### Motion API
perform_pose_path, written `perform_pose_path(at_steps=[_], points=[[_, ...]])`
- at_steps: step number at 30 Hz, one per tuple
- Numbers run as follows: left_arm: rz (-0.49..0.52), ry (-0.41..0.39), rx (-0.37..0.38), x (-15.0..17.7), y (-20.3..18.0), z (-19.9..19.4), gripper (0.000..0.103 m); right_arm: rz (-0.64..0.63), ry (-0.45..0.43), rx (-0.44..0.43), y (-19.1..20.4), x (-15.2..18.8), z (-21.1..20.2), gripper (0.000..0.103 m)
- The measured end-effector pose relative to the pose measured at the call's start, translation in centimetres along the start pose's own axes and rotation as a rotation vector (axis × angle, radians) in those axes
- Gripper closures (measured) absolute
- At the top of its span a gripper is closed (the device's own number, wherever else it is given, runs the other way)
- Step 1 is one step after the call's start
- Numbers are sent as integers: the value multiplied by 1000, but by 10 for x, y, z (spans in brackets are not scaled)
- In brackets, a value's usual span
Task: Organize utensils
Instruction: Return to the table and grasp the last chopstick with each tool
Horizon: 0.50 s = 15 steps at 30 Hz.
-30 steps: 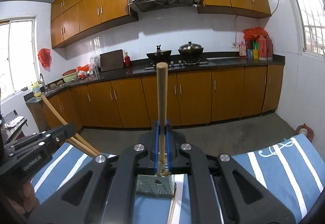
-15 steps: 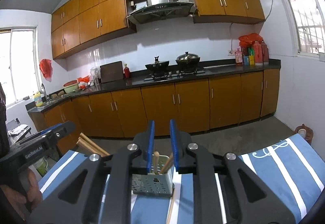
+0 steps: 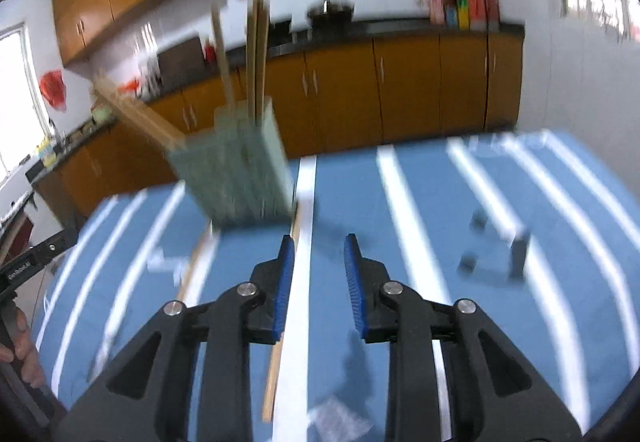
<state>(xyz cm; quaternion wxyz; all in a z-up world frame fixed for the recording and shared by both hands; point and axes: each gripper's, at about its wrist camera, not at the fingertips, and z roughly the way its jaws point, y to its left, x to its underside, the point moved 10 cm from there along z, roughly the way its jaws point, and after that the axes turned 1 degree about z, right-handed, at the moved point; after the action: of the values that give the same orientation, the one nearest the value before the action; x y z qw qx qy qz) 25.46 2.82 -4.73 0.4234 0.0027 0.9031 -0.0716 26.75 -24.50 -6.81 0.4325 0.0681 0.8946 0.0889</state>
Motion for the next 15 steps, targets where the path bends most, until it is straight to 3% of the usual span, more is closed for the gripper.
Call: perform_pose_path(at_steps=[3,7,13,15], points=[[-5,65,-6,34,3,14,63,-10,105,-29,13,40,21,77],[-5,111,6,60,0,20,63,-48,176,-38,29,72,37,77],[22,134,23,73,-8,23,63,-84,219,-9,39,86,50,80],[27,139,29,76,-13,23,63,-91,227,5,39,89,53,86]])
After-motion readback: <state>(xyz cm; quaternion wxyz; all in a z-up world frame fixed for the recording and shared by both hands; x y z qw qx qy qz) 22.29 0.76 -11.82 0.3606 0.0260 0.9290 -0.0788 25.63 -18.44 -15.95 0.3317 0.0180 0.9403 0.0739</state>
